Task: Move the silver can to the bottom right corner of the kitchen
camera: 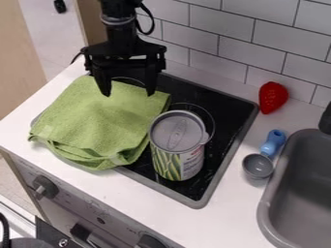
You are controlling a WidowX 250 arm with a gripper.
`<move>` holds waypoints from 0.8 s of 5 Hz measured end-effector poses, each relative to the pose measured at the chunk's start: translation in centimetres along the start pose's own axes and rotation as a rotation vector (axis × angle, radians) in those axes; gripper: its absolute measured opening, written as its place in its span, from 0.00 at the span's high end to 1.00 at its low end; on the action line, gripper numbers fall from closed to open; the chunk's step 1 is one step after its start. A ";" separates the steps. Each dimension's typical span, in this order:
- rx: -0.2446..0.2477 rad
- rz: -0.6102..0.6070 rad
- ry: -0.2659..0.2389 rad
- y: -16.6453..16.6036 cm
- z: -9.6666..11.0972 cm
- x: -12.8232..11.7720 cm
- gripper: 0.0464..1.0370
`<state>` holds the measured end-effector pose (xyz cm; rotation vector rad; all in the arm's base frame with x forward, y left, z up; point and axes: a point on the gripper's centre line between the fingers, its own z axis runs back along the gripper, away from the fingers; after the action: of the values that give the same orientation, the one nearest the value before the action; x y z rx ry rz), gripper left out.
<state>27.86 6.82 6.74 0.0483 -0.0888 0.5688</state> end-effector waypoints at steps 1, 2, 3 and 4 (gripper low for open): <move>0.005 0.057 -0.031 -1.0 0.0 -1.3 0.04; 0.018 0.117 -0.057 -2.2 0.2 -2.6 0.04; -0.004 0.190 -0.138 -3.2 0.3 -4.2 0.04; 0.002 0.212 -0.166 -4.1 0.2 -4.9 0.04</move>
<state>25.95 0.70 6.37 0.0883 -0.2569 0.7762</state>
